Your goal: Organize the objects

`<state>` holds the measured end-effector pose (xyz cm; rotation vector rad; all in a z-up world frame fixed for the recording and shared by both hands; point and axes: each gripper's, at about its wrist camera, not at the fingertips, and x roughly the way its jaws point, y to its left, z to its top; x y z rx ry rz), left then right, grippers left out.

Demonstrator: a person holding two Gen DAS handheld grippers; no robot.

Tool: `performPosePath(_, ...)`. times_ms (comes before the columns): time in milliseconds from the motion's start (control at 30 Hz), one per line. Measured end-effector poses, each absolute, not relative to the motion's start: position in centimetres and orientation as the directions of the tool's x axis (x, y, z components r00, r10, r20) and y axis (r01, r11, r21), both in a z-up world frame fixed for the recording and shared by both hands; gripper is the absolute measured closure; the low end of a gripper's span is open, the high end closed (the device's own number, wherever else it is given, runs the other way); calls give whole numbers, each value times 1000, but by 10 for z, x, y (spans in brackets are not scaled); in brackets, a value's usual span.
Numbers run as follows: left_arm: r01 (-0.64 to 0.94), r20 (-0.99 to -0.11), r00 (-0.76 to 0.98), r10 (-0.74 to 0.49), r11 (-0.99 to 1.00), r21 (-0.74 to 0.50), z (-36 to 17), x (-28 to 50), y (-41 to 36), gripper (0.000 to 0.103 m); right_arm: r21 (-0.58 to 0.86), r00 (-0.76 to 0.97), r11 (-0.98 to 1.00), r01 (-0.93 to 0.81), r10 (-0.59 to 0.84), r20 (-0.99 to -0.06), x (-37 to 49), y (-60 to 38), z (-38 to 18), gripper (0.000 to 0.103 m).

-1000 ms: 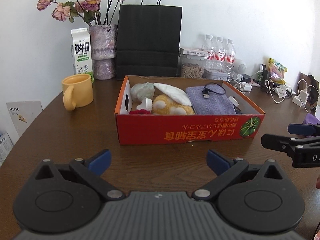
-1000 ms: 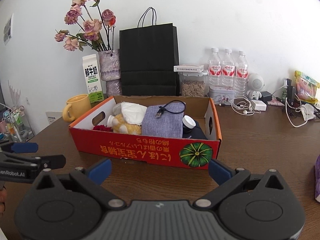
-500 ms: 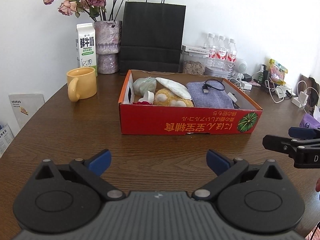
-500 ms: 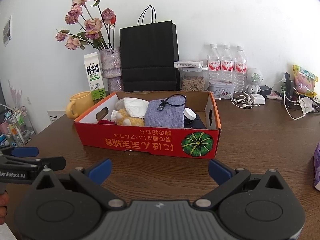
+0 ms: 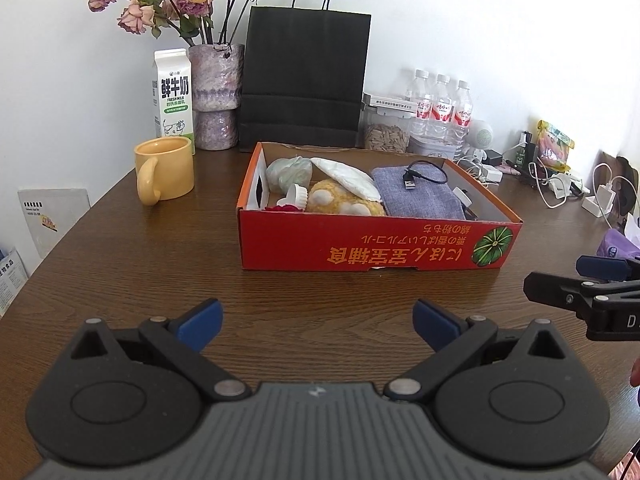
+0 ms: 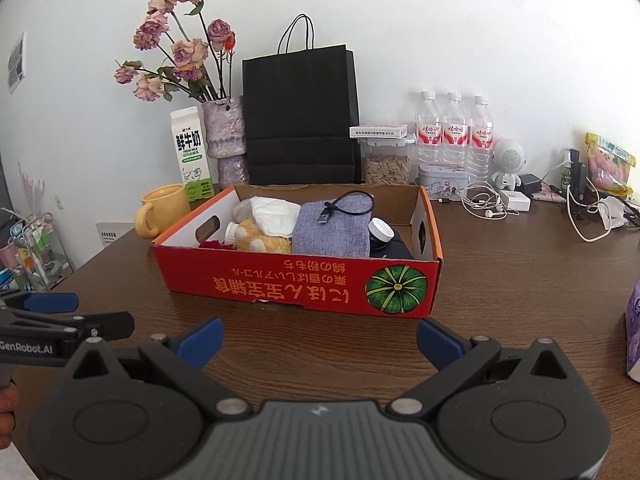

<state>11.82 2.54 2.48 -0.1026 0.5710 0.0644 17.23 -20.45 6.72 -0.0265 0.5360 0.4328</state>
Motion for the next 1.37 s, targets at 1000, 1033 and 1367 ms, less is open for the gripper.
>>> performPosePath(1000, -88, -541, 840, 32, 993, -79, 26, 118, 26, 0, 85, 773, 910, -406, 392, -500, 172, -204, 67, 0)
performPosePath(1033, -88, -541, 841, 33, 993, -76, 26, 118, 26, 0, 85, 772, 910, -406, 392, -500, 172, -204, 67, 0)
performPosePath(1367, -85, -533, 846, 29, 993, -81, 26, 117, 25, 0, 83, 770, 909, -408, 391, -504, 171, -203, 67, 0)
